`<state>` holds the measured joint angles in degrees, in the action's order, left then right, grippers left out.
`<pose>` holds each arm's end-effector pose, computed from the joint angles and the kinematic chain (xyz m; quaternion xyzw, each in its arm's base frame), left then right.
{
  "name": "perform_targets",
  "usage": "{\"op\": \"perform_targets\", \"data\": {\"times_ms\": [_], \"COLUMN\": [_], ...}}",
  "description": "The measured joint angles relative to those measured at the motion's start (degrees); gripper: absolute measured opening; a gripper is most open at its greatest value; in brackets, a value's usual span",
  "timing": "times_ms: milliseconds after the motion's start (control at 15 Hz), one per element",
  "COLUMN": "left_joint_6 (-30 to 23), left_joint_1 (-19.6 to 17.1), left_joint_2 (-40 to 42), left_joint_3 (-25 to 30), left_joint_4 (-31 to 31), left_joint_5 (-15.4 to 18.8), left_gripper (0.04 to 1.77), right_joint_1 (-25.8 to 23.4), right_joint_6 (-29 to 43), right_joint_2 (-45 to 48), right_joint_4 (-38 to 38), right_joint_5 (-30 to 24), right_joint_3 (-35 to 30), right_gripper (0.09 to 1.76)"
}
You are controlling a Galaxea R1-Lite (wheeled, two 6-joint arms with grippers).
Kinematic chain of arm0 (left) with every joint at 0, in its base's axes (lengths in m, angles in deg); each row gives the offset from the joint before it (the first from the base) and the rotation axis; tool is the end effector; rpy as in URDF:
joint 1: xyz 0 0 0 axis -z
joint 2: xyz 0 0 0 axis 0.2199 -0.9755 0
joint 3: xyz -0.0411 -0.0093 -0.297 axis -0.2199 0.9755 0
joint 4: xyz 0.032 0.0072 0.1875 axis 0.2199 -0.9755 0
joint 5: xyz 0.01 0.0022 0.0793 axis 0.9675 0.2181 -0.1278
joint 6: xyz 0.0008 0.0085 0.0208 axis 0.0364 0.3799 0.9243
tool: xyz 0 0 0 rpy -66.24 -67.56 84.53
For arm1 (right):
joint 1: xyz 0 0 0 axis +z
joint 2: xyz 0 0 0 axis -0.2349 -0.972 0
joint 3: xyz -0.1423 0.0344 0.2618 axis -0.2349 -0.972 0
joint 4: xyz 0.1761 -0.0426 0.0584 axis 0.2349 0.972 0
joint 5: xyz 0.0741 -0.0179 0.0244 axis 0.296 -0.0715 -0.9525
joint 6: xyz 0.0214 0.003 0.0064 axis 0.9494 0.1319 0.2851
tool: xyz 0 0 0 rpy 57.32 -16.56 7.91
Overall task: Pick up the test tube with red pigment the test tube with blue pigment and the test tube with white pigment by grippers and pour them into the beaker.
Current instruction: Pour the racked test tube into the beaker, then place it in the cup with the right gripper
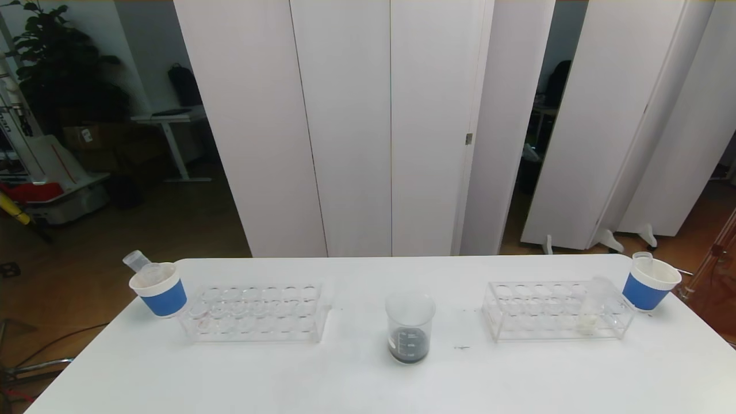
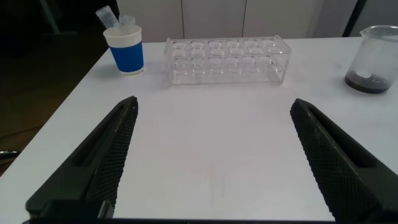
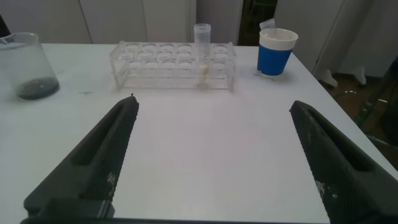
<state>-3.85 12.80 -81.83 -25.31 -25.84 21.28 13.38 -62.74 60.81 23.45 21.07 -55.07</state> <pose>-0.0230 -0.0001 0.0761 0.0031 -0.0026 -0.0010 1.0000 -0.0229 -0.0001 0.0761 0.0086 -0.0002 -0.0063 0.9999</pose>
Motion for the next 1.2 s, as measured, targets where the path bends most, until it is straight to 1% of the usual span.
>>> {"op": "perform_targets", "data": {"times_ms": [133, 333, 667, 800, 867, 1067, 1200], "left_joint_6": [-0.02, -0.02, 0.00, 0.00, 0.00, -0.02, 0.00], "left_joint_1": [0.00, 0.00, 0.00, 0.00, 0.00, 0.00, 0.00], "left_joint_2": [-0.02, -0.02, -0.02, -0.02, -0.02, -0.02, -0.02], "left_joint_3": [0.00, 0.00, 0.00, 0.00, 0.00, 0.00, 0.00], "left_joint_4": [0.00, -0.01, -0.01, -0.01, -0.01, 0.00, -0.01], "left_joint_5": [-0.02, 0.02, 0.00, 0.00, 0.00, 0.00, 0.00], "left_gripper": [1.75, 1.75, 1.75, 1.75, 1.75, 1.75, 1.75], "right_joint_1": [-0.04, 0.10, 0.21, 0.07, 0.05, 0.41, 0.56], "right_joint_6": [0.00, 0.11, 0.11, 0.13, 0.13, 0.13, 0.11], "right_joint_2": [-0.12, -2.52, -14.41, -20.42, -23.87, -34.76, -41.95], "right_joint_4": [2.41, 7.38, 7.77, 5.95, 3.46, -5.60, -11.48], "right_joint_5": [0.41, 0.65, 0.96, 1.06, 1.52, 5.39, 6.29], "right_joint_3": [1.77, 9.90, 21.64, 25.37, 26.69, 27.93, 28.12], "right_gripper": [1.75, 1.75, 1.75, 1.75, 1.75, 1.75, 1.75]}}
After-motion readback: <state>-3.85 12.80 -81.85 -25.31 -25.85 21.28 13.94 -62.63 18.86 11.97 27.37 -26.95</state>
